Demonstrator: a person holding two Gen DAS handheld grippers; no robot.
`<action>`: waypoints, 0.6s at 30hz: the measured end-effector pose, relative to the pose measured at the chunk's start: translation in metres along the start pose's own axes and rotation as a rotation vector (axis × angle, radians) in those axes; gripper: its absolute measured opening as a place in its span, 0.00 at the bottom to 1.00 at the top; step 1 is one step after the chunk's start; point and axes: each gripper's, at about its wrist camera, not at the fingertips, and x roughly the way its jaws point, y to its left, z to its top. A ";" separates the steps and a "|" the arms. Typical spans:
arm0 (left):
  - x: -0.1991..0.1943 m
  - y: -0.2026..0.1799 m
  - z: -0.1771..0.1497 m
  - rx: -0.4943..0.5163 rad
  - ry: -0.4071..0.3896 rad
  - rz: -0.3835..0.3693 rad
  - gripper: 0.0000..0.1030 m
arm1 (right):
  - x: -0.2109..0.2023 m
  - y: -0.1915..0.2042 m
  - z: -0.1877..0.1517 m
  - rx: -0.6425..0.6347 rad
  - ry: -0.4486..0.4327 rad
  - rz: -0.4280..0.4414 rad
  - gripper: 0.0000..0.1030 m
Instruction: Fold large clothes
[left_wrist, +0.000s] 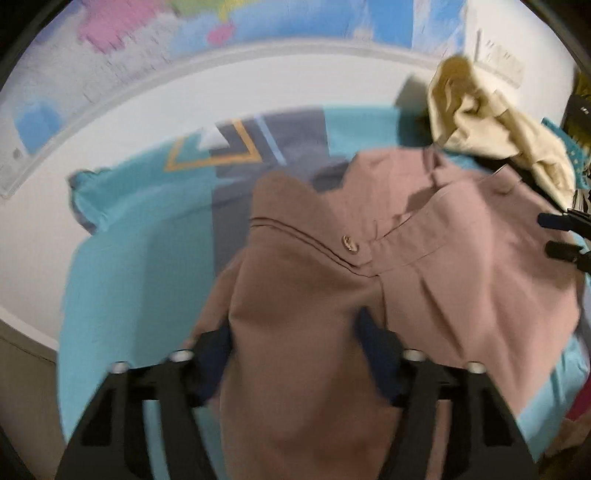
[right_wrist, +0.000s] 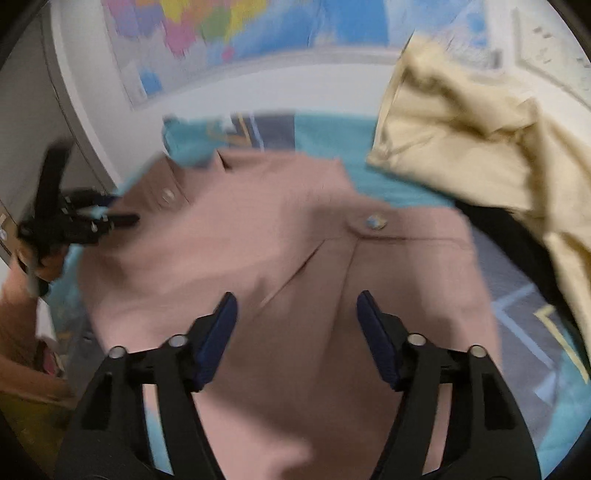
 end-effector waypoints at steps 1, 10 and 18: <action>0.009 0.003 0.002 -0.007 0.018 0.007 0.37 | 0.009 0.001 0.002 0.003 0.016 -0.017 0.41; -0.008 0.033 0.043 -0.146 -0.122 -0.067 0.04 | -0.025 -0.015 0.035 0.076 -0.203 -0.027 0.02; 0.045 0.045 0.041 -0.194 -0.016 0.002 0.39 | 0.040 -0.030 0.028 0.102 -0.008 -0.039 0.10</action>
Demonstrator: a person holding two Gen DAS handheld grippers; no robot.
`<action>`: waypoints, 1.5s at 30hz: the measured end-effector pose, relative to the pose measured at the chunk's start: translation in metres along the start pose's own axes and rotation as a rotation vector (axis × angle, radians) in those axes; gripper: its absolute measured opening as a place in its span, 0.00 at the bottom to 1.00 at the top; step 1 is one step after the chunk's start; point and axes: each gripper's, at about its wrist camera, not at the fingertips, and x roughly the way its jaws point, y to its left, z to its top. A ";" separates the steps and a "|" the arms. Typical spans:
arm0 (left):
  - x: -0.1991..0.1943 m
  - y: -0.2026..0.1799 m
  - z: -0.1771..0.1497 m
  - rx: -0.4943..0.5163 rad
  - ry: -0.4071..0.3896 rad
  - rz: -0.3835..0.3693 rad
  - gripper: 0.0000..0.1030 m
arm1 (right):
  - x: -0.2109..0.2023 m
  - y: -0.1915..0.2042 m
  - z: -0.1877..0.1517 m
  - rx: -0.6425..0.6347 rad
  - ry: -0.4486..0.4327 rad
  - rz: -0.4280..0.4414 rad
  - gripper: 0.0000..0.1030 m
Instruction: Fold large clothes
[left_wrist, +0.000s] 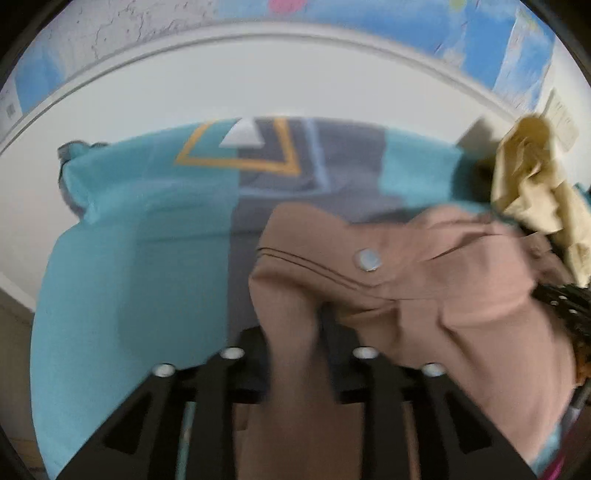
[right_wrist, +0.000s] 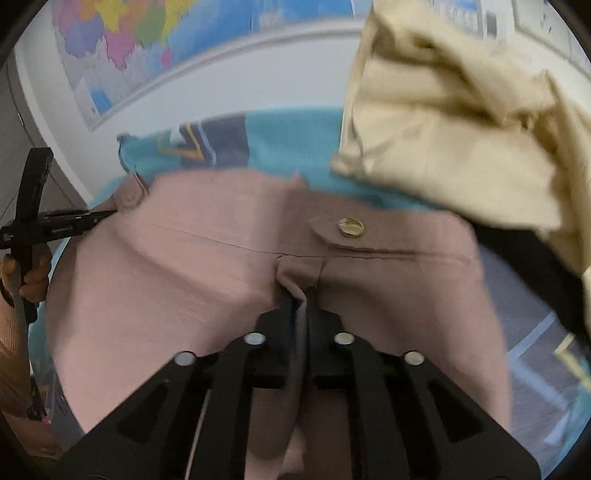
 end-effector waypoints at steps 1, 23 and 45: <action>-0.001 0.001 -0.004 0.001 -0.009 0.014 0.43 | -0.002 0.001 -0.004 -0.007 0.000 0.007 0.16; -0.043 -0.010 0.005 0.063 -0.188 -0.044 0.02 | -0.064 -0.001 0.014 0.008 -0.260 -0.005 0.03; -0.070 0.012 -0.041 0.054 -0.156 -0.028 0.65 | -0.045 -0.012 0.006 0.025 -0.086 0.003 0.40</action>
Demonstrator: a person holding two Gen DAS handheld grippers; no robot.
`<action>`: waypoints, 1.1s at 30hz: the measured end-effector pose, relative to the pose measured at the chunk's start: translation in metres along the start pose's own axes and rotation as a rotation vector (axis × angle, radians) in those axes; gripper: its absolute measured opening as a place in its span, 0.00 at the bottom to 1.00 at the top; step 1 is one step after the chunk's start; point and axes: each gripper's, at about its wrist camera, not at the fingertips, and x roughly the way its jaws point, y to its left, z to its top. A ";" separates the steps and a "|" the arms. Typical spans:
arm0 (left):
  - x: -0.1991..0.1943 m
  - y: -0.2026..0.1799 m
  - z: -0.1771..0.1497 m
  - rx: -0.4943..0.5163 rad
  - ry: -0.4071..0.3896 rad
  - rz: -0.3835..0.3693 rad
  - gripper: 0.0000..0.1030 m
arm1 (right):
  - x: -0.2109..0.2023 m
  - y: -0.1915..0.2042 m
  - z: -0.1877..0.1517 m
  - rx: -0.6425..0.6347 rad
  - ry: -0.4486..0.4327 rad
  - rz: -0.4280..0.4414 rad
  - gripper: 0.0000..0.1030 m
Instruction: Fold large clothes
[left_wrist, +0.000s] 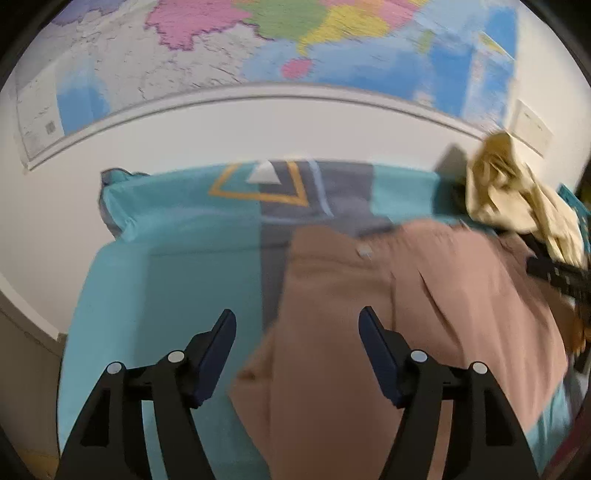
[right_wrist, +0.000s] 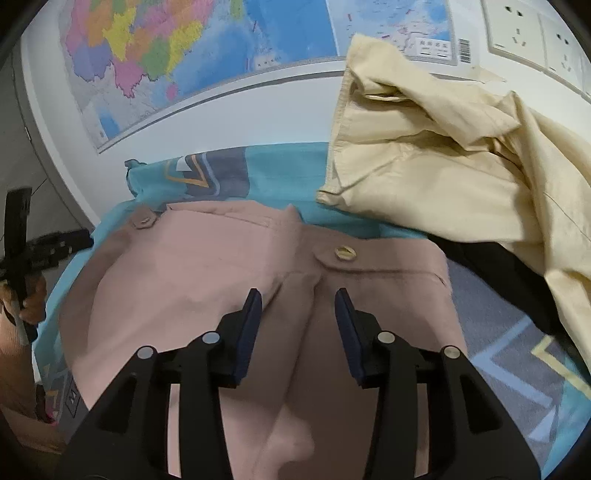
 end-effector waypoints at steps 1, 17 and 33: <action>0.004 -0.003 -0.006 0.018 0.021 -0.003 0.65 | 0.002 -0.001 -0.001 -0.005 0.013 -0.007 0.40; -0.006 0.013 -0.043 -0.058 0.028 -0.002 0.73 | -0.093 -0.057 -0.074 0.141 -0.031 0.008 0.68; -0.018 0.020 -0.082 -0.163 0.091 0.029 0.73 | -0.095 -0.059 -0.087 0.196 -0.025 -0.055 0.49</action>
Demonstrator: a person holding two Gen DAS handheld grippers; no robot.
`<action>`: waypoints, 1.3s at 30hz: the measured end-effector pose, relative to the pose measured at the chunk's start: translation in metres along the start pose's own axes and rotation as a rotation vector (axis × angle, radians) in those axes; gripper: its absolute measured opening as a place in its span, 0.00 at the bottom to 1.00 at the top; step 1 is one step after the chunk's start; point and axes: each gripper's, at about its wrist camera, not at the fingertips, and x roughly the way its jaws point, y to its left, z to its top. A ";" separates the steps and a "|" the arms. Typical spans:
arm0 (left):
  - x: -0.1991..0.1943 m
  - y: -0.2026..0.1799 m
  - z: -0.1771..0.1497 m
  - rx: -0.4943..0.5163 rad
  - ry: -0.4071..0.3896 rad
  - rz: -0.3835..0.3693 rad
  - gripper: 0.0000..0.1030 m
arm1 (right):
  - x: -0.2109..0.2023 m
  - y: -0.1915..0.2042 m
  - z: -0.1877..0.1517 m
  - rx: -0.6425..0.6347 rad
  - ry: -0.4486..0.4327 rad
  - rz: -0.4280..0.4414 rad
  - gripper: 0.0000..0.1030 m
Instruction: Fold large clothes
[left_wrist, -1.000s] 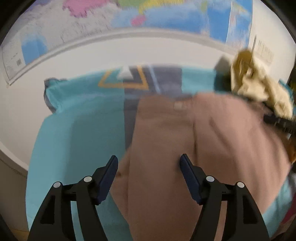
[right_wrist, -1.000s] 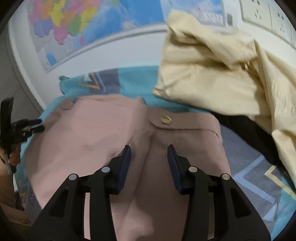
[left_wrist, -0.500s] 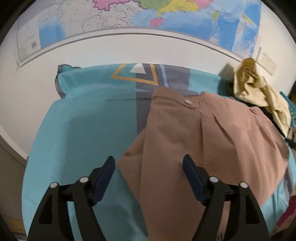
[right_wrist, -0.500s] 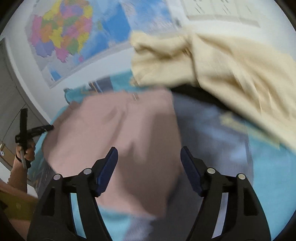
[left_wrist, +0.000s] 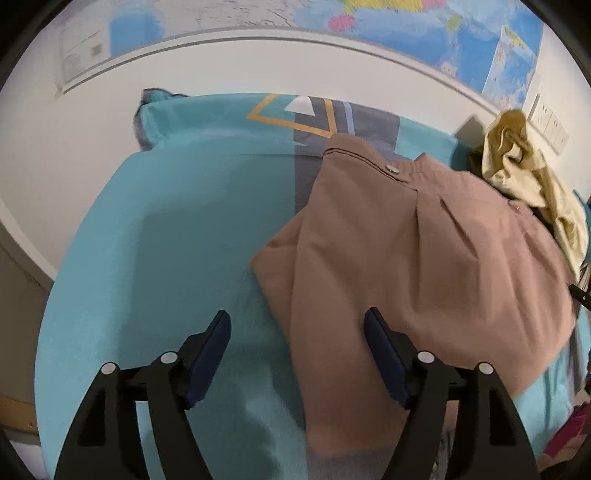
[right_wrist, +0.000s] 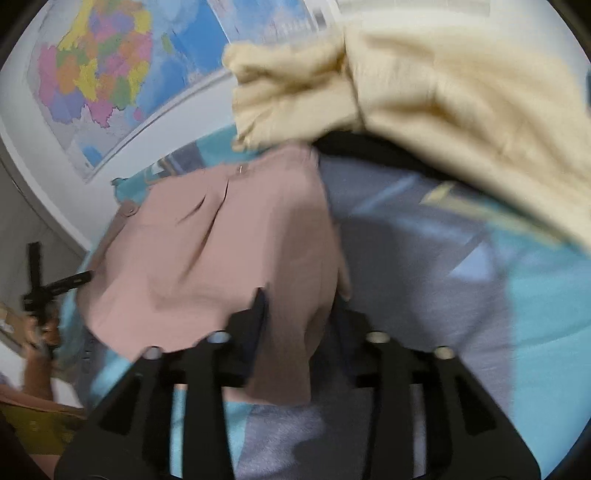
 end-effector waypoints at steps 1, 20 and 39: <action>-0.004 0.002 -0.003 -0.014 -0.003 -0.003 0.73 | -0.009 0.007 0.002 -0.029 -0.037 -0.011 0.51; -0.040 -0.015 -0.058 -0.103 0.014 -0.117 0.76 | 0.081 0.248 -0.068 -0.993 0.065 0.148 0.72; -0.004 -0.045 -0.040 -0.294 0.008 -0.550 0.80 | 0.104 0.237 -0.019 -0.698 0.156 0.290 0.30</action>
